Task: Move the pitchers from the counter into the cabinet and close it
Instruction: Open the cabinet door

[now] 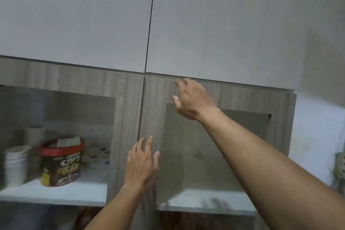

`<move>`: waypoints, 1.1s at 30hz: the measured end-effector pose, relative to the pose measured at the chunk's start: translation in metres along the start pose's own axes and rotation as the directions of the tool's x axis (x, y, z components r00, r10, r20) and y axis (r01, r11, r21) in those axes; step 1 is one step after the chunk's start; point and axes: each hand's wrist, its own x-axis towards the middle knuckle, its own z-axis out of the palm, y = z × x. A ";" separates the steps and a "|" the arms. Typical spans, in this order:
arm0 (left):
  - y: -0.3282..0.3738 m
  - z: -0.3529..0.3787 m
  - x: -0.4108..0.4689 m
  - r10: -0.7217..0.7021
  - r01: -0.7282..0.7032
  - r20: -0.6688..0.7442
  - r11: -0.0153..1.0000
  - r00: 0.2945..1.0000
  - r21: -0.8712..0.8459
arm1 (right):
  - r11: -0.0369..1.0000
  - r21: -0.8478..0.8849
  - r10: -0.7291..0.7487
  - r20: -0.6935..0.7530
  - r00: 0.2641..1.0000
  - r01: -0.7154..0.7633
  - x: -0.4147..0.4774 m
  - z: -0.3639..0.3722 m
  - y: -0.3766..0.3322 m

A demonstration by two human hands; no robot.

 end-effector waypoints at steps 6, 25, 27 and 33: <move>-0.014 0.043 0.005 -0.042 0.043 -0.056 0.999 0.998 0.010 | 0.999 0.000 -0.053 0.021 0.998 0.053 0.044 0.034 -0.004; 0.002 0.017 0.024 -0.259 0.186 -0.248 0.941 0.934 -0.281 | 1.000 0.010 0.026 0.013 1.000 -0.026 0.052 0.036 -0.016; 0.003 0.000 0.024 -0.260 0.179 -0.216 0.925 0.941 -0.334 | 0.999 0.037 0.039 0.022 0.999 -0.040 0.043 0.024 -0.021; -0.003 -0.042 0.000 -0.206 0.162 -0.104 0.930 0.973 -0.330 | 0.993 0.078 0.089 0.072 0.993 -0.094 0.007 -0.023 -0.037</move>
